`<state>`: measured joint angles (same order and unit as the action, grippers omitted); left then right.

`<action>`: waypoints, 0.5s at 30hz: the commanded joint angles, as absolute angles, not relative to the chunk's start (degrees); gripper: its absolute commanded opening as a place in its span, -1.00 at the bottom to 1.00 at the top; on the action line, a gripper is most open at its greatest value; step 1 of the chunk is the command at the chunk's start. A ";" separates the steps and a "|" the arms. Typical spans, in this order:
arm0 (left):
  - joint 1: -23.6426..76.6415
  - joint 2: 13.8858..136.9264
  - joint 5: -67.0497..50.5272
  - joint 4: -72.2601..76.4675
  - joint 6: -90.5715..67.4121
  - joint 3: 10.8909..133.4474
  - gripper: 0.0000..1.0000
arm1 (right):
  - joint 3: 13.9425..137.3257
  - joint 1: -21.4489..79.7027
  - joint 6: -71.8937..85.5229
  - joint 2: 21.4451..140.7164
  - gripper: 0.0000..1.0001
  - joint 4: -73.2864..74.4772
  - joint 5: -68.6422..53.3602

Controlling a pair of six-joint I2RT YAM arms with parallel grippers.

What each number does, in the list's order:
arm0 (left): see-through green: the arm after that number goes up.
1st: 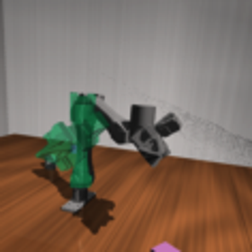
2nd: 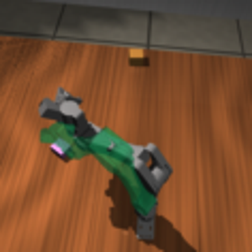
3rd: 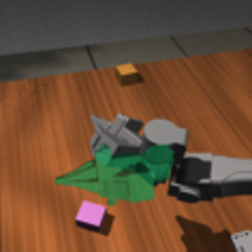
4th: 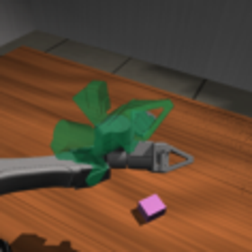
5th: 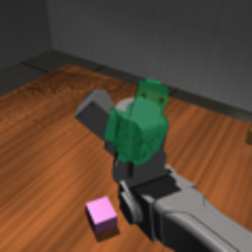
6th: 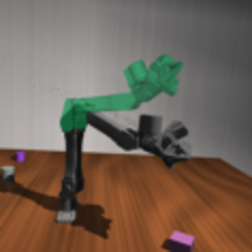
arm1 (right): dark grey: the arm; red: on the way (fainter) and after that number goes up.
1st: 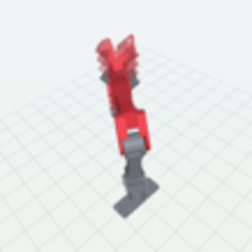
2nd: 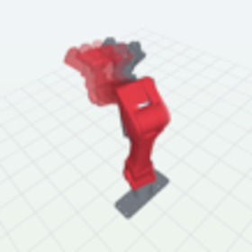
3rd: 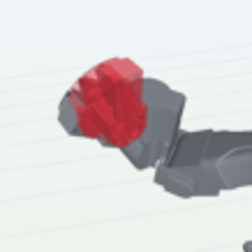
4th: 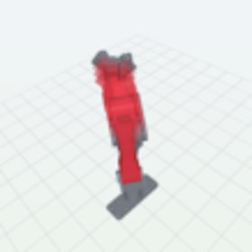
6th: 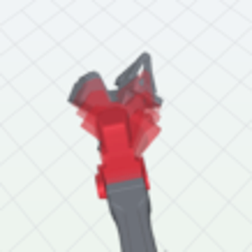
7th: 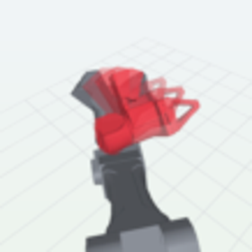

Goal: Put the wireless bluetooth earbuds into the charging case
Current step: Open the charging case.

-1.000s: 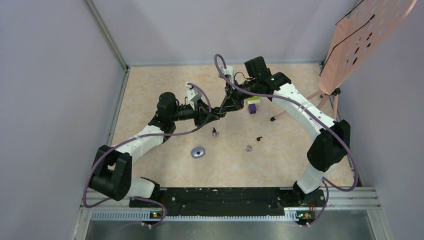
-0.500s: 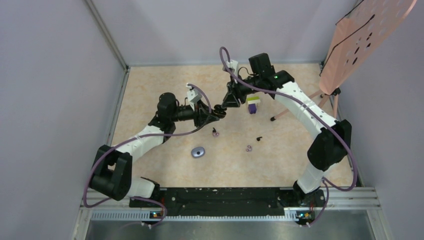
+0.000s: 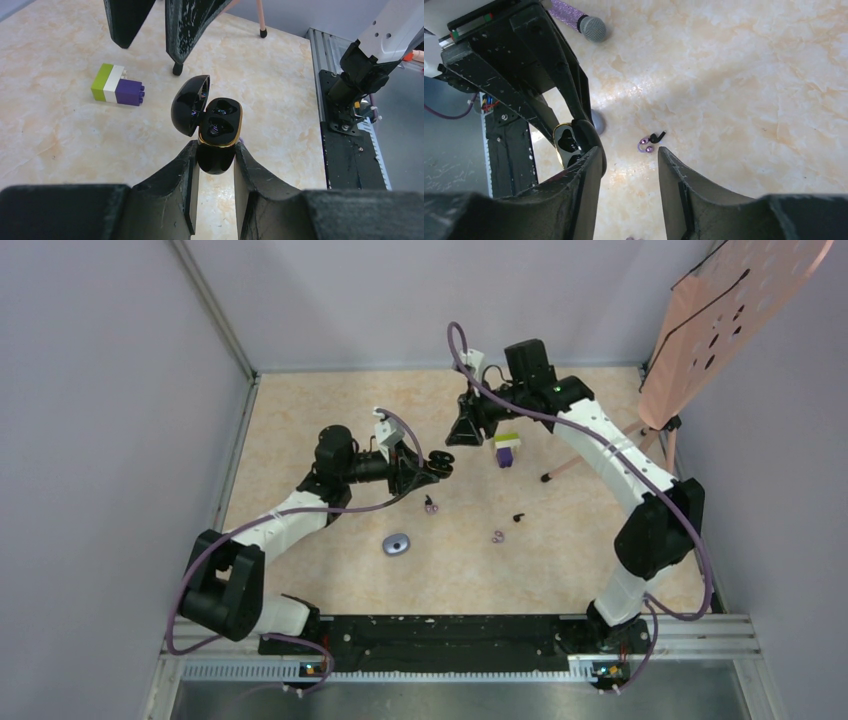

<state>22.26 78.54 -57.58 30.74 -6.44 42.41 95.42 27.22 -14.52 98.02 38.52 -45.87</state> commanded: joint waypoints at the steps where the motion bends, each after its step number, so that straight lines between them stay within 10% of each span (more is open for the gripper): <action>1: 22.19 78.37 -57.66 31.78 -7.35 42.10 -1.00 | 98.64 26.35 -15.14 92.93 -0.05 38.43 -46.02; 15: 13.03 76.87 -61.19 29.55 -19.23 45.07 -1.00 | 76.43 25.01 -32.75 81.91 -0.27 53.95 -33.04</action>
<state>15.73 78.54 -59.33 28.40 -14.94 43.29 83.22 25.67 -23.75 85.23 47.99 -39.07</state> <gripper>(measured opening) 0.319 0.386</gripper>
